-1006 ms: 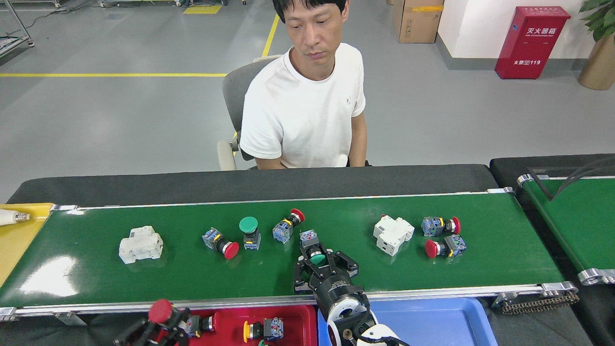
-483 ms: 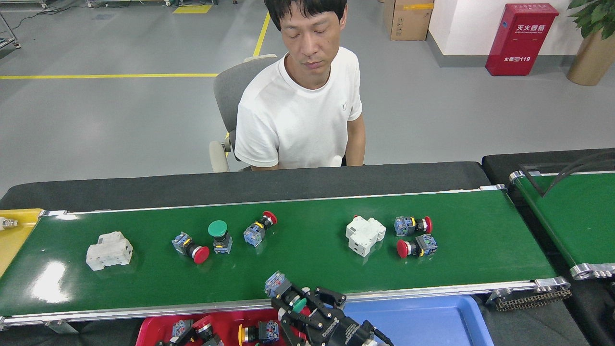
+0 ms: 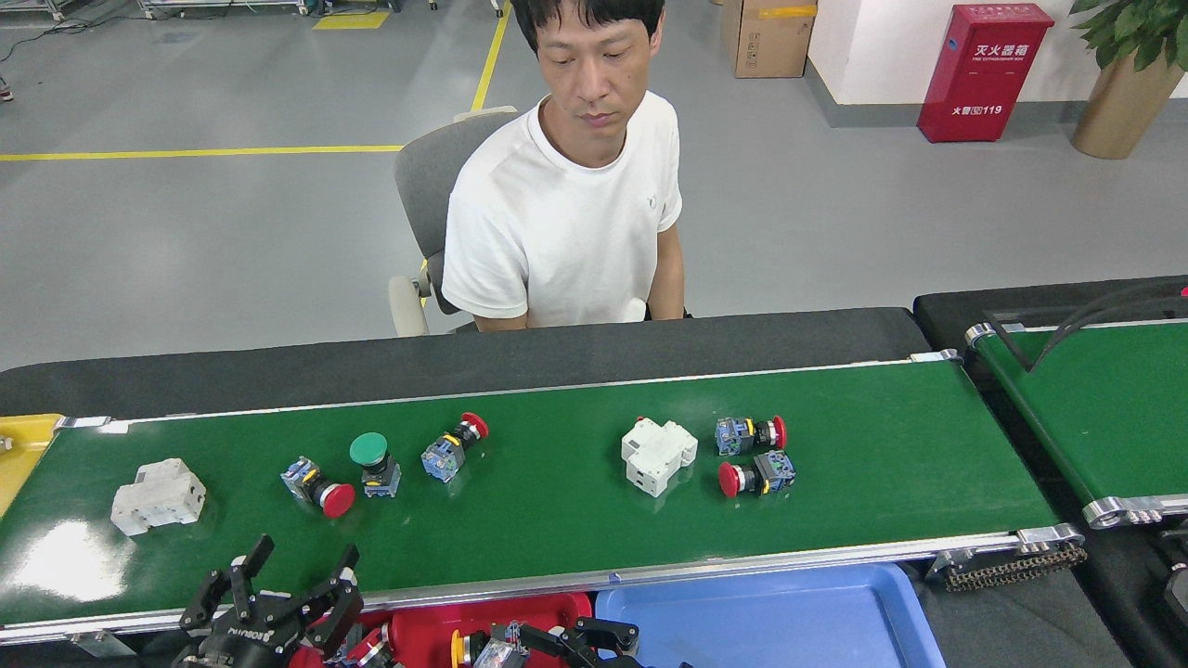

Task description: Pick switch part from conveyor to tray

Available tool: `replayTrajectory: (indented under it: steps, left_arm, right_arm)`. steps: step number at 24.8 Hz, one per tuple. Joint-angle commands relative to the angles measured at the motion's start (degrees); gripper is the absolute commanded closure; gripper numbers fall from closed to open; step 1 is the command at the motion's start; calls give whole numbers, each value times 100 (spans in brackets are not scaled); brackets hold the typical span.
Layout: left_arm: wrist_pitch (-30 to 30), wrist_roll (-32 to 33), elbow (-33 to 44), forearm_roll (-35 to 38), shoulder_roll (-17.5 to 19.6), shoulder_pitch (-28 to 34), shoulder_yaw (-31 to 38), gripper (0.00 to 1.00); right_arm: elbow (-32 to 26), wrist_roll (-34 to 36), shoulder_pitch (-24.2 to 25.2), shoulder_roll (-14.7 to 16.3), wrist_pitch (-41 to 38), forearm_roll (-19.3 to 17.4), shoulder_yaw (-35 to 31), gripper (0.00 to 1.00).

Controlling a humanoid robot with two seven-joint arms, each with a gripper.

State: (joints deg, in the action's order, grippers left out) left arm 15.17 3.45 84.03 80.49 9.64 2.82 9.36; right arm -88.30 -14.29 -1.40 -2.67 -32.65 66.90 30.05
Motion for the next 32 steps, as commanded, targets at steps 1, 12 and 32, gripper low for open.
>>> replayTrajectory:
  steps: [1,12,32]
  left_arm:
    - [-58,-2,-238,11,109,-265,58,0]
    - [-418,-2,-1952,2,759,-1293,110,0]
    - [-330,-398,-3077,-306,1023,-1697,602,76]
  right_arm:
    - [-82,-3,-133,-172,39,-28,-157,1]
    - [-117,796,-774,-163,2315,95,-1317,3]
    - [-627,1623,667,74,3484,1080,-1221,3]
